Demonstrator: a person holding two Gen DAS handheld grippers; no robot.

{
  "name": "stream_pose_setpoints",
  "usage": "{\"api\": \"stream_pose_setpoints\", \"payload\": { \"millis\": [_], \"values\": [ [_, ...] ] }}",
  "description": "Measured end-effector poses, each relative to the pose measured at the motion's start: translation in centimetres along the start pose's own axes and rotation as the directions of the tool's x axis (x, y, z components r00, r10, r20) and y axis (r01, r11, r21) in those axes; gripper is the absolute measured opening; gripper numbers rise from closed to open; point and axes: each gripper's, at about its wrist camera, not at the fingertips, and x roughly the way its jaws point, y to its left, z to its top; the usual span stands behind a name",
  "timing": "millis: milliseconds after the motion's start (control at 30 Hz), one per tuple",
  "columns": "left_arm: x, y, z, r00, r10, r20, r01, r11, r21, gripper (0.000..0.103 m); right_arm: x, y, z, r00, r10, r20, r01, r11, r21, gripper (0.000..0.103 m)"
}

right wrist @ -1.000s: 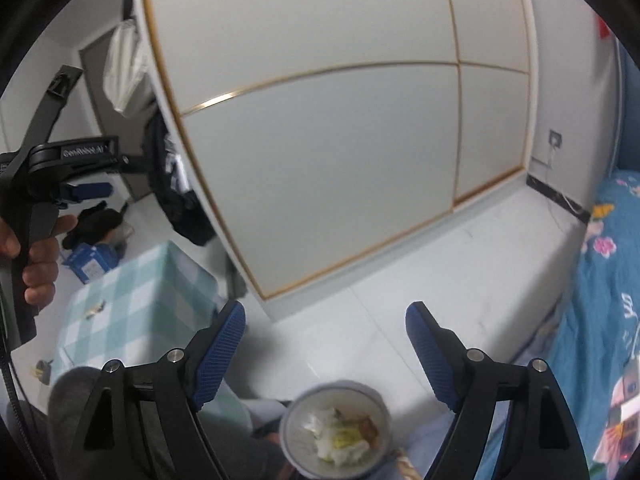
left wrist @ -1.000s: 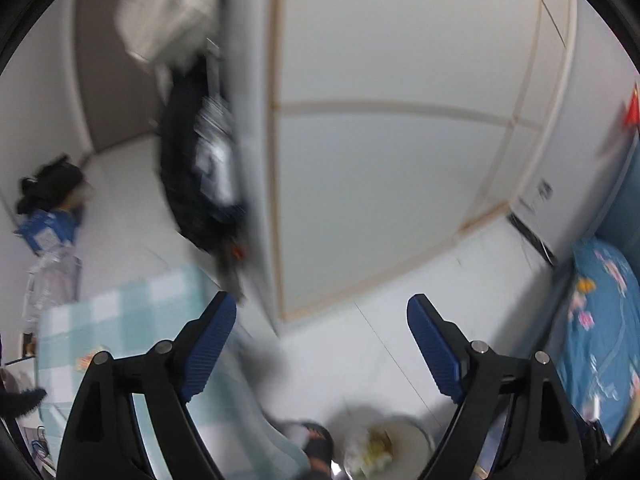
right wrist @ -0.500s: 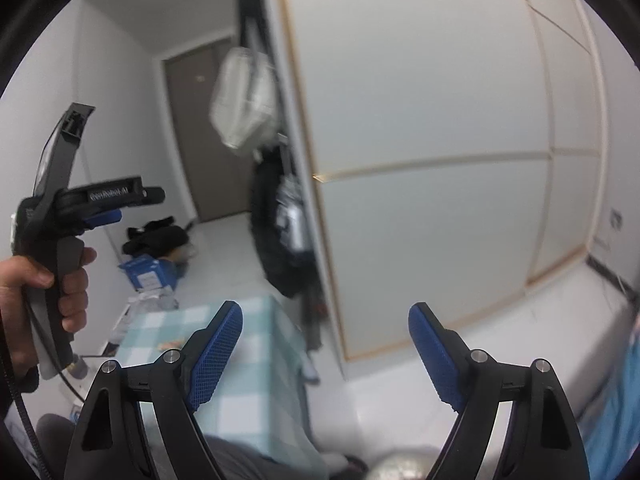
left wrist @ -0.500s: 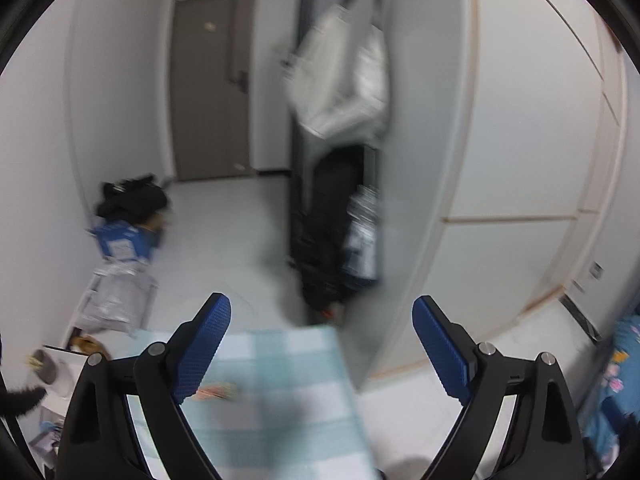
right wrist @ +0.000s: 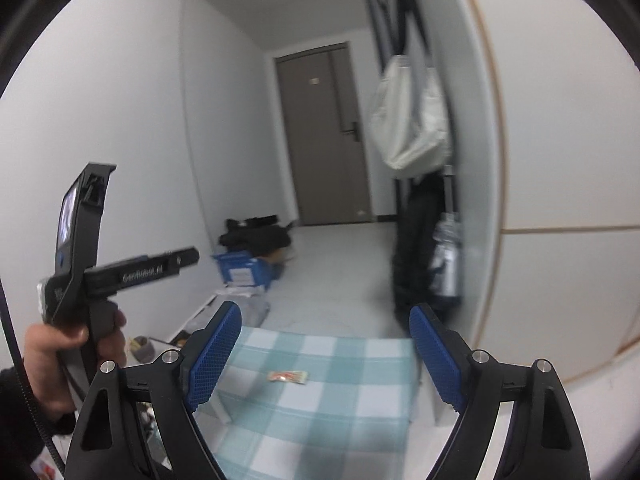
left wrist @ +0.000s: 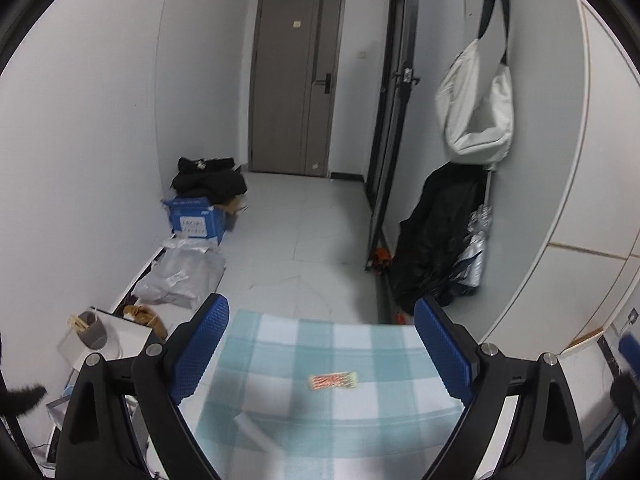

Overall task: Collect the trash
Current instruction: 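Bring both open tools back over the table toward the snack wrapper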

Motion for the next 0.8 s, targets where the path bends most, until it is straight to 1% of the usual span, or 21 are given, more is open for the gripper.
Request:
{"api": "stream_pose_setpoints", "payload": {
  "millis": [67, 100, 133, 167, 233, 267, 300, 400, 500, 533, 633, 667, 733, 767, 800],
  "values": [
    [0.1, 0.6, -0.6, 1.000, 0.024, 0.014, -0.024, 1.000, 0.013, 0.092, 1.5, 0.8, -0.1, 0.999, 0.040, -0.020, -0.041, 0.999, -0.007, 0.087],
    [0.2, 1.3, -0.9, 0.999, 0.044, 0.025, -0.044, 0.999, 0.005, 0.092, 2.7, 1.2, -0.3, 0.996, 0.082, -0.042, -0.083, 0.997, -0.004, 0.087],
    [0.4, 2.1, -1.2, 0.998, 0.061, 0.031, -0.060, 0.998, -0.017, 0.092, 3.4, 1.4, -0.4, 0.993, 0.105, -0.056, -0.106, 0.994, 0.000, 0.087],
    [0.4, 2.7, -1.3, 0.998, 0.062, 0.031, -0.061, 0.997, -0.039, 0.093, 4.5, 1.8, -0.7, 0.988, 0.130, -0.079, -0.130, 0.992, 0.002, 0.087],
    [1.4, 4.1, -1.8, 0.998, 0.066, 0.011, -0.065, 0.993, -0.099, 0.098, 6.1, 2.1, -1.4, 0.981, 0.154, -0.118, -0.156, 0.988, -0.001, 0.087],
    [1.8, 4.5, -2.0, 0.997, 0.070, 0.016, -0.068, 0.992, -0.106, 0.098, 7.4, 2.4, -1.8, 0.975, 0.167, -0.150, -0.169, 0.986, -0.005, 0.087],
    [2.6, 5.0, -2.4, 0.997, 0.082, 0.008, -0.080, 0.989, -0.128, 0.098, 8.5, 2.6, -2.3, 0.968, 0.172, -0.181, -0.176, 0.984, -0.007, 0.087],
    [3.9, 6.2, -3.4, 0.994, 0.105, -0.006, -0.104, 0.982, -0.155, 0.099, 11.4, 3.1, -3.9, 0.948, 0.185, -0.258, -0.196, 0.980, -0.021, 0.087],
    [5.4, 7.6, -4.6, 0.991, 0.128, -0.035, -0.132, 0.973, -0.190, 0.099, 14.3, 3.2, -5.8, 0.914, 0.226, -0.337, -0.242, 0.970, -0.005, 0.087],
    [5.8, 8.3, -5.0, 0.989, 0.140, -0.042, -0.145, 0.966, -0.215, 0.099, 15.5, 3.3, -6.4, 0.902, 0.239, -0.359, -0.254, 0.967, 0.004, 0.087],
    [6.3, 9.6, -5.7, 0.986, 0.160, -0.055, -0.169, 0.956, -0.242, 0.099, 18.7, 3.3, -8.4, 0.868, 0.258, -0.423, -0.273, 0.962, 0.026, 0.087],
    [6.6, 9.8, -5.8, 0.985, 0.158, -0.066, -0.169, 0.955, -0.242, 0.099, 20.2, 3.3, -9.2, 0.853, 0.259, -0.452, -0.277, 0.960, 0.028, 0.087],
    [7.2, 10.4, -5.8, 0.987, 0.127, -0.093, -0.147, 0.957, -0.251, 0.101, 22.6, 3.5, -10.5, 0.831, 0.233, -0.505, -0.260, 0.965, 0.019, 0.087],
    [7.4, 10.6, -5.8, 0.987, 0.125, -0.104, -0.148, 0.955, -0.259, 0.101, 24.1, 3.7, -11.2, 0.814, 0.223, -0.537, -0.257, 0.966, 0.012, 0.087],
    [7.5, 10.8, -5.8, 0.986, 0.121, -0.114, -0.148, 0.952, -0.268, 0.101, 25.0, 3.8, -11.7, 0.804, 0.218, -0.554, -0.257, 0.966, 0.006, 0.087]
  ]
}}
